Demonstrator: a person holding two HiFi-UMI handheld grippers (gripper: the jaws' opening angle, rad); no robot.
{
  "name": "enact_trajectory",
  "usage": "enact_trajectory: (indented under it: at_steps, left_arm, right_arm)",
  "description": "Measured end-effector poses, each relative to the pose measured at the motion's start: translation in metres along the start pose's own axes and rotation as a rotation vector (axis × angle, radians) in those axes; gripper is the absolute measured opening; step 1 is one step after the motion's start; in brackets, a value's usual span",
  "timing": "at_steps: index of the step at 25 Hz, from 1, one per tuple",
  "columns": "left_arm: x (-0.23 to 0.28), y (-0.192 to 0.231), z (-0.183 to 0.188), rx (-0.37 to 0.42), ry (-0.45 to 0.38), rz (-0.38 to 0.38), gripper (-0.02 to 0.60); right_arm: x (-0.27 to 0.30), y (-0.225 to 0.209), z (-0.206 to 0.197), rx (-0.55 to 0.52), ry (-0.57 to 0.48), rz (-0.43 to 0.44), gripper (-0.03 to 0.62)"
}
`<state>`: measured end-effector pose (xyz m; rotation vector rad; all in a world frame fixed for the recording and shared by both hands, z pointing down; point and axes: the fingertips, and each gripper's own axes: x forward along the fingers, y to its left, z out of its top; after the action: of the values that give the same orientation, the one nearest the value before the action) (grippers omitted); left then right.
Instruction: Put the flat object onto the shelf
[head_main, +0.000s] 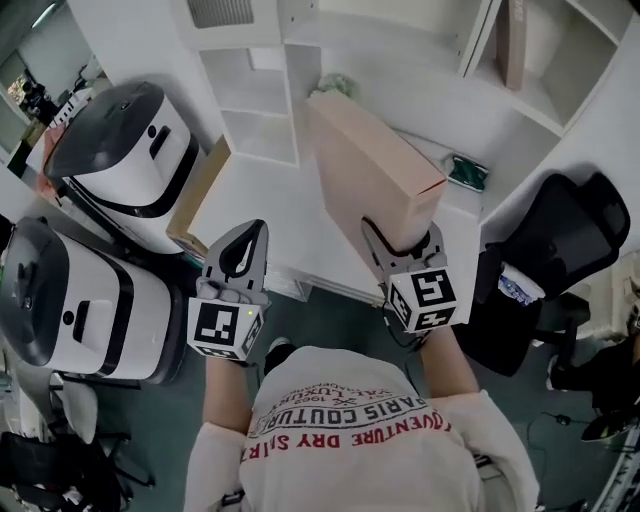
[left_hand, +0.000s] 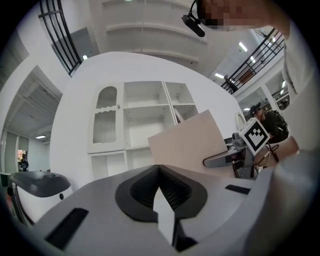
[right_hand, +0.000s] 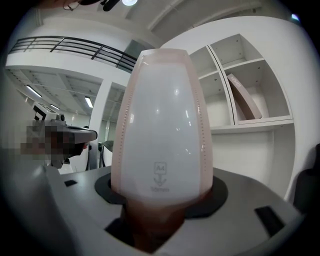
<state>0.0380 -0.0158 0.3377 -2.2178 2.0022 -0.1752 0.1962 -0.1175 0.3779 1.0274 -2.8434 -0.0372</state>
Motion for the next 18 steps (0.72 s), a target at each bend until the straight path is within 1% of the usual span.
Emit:
enact_trajectory:
  at_steps: [6,8,12,16,18]
  left_arm:
    - [0.045,0.034,-0.001,0.0,-0.031,-0.148,0.011]
    - [0.055,0.046,0.0,0.002,-0.045,-0.188,0.011]
    - [0.065,0.072,0.001,0.0,-0.078,-0.266,0.011]
    - [0.068,0.098,0.002,-0.013,-0.1,-0.327,0.011]
    - [0.069,0.105,0.003,-0.003,-0.112,-0.357,0.011]
  right_arm:
    - [0.026,-0.003,0.004,-0.003,0.029,-0.121,0.298]
    - [0.032,-0.001,0.008,-0.02,0.044,-0.152,0.298]
    - [0.045,0.003,0.026,-0.093,0.08,-0.229,0.298]
    - [0.058,0.009,0.054,-0.179,0.115,-0.315,0.298]
    - [0.065,0.009,0.072,-0.221,0.139,-0.358,0.298]
